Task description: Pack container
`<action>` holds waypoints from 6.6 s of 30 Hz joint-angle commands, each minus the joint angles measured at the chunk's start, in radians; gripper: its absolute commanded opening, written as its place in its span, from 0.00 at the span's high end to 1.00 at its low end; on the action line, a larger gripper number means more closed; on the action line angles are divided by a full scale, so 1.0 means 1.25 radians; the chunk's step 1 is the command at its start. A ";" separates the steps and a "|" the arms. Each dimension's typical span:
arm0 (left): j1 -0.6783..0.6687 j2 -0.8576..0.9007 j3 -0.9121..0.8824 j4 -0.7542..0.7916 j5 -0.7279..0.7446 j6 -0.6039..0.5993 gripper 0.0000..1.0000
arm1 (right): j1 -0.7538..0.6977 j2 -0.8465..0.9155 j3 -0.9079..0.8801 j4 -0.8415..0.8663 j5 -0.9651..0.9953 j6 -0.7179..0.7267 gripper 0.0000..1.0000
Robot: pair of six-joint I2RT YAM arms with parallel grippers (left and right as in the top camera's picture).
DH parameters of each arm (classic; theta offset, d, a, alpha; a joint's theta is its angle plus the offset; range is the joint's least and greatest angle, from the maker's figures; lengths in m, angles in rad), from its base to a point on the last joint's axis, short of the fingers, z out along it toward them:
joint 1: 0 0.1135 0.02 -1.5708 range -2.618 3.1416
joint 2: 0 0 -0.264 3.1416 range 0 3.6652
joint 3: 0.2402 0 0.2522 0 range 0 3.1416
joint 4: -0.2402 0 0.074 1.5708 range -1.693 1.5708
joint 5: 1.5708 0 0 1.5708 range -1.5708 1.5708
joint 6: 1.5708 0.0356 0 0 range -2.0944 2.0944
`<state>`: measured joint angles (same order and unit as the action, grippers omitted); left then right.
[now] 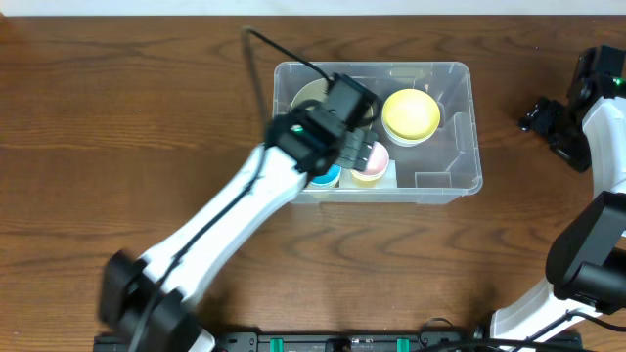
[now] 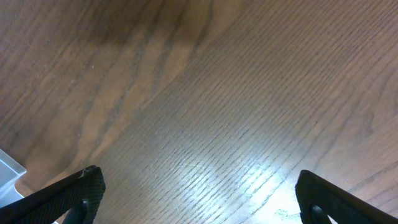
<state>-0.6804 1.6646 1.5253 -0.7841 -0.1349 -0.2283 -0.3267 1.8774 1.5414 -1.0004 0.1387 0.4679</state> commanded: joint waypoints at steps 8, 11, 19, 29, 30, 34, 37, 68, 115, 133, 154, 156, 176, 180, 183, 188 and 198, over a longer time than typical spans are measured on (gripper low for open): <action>0.109 -0.320 0.018 -0.219 -0.103 -0.119 0.02 | 0.000 0.005 -0.004 0.002 0.005 0.014 0.01; 0.124 -0.392 -0.025 -0.247 -0.112 -0.173 0.02 | 0.000 0.005 -0.004 0.002 0.005 0.014 0.01; 0.125 -0.471 -0.069 -0.345 -0.111 -0.175 0.02 | 0.000 0.005 -0.004 0.002 0.005 0.014 0.01; 0.125 -0.468 -0.069 -0.393 -0.111 -0.175 0.02 | 0.000 0.005 -0.004 0.002 0.005 0.014 0.01; 0.125 -0.468 -0.069 -0.394 -0.111 -0.175 0.02 | 0.000 0.005 -0.004 0.002 0.005 0.014 0.01; 0.125 -0.468 -0.069 -0.394 -0.111 -0.175 0.02 | 0.000 0.005 -0.004 0.002 0.005 0.014 0.01; 0.125 -0.468 -0.069 -0.394 -0.112 -0.175 0.02 | 0.000 0.005 -0.004 0.002 0.005 0.014 0.01; 0.475 -1.200 -1.025 0.498 0.123 -0.003 0.02 | 0.000 0.005 -0.004 0.002 0.005 0.014 0.01; 0.518 -1.328 -1.217 0.583 0.246 0.275 0.02 | 0.000 0.005 -0.004 0.002 0.005 0.014 0.01; 0.518 -1.328 -1.217 0.583 0.246 0.275 0.02 | 0.000 0.005 -0.004 0.002 0.005 0.014 0.01; 0.518 -1.328 -1.217 0.583 0.246 0.275 0.02 | 0.000 0.004 -0.004 0.002 0.005 0.014 0.01; 0.518 -1.328 -1.217 0.583 0.246 0.275 0.02 | 0.001 -0.007 -0.004 0.002 0.005 0.014 0.01; 0.518 -1.328 -1.217 0.583 0.246 0.275 0.02 | 0.275 -0.404 -0.154 0.137 0.024 0.014 0.01; 0.518 -1.328 -1.217 0.583 0.246 0.275 0.02 | 0.306 -0.511 -0.256 0.188 0.023 0.014 0.01; 0.518 -1.328 -1.217 0.583 0.246 0.275 0.02 | 0.308 -0.602 -0.347 0.188 0.032 0.014 0.01; 0.518 -1.328 -1.217 0.583 0.246 0.275 0.02 | 0.307 -0.787 -0.542 0.187 0.080 0.014 0.01; 0.518 -1.328 -1.217 0.583 0.246 0.275 0.02 | 0.309 -1.149 -0.908 0.120 0.132 0.014 0.01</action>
<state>-0.0391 0.0105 0.0196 -0.0189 0.1539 0.1059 0.0509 0.5156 0.4866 -0.8337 0.2714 0.4679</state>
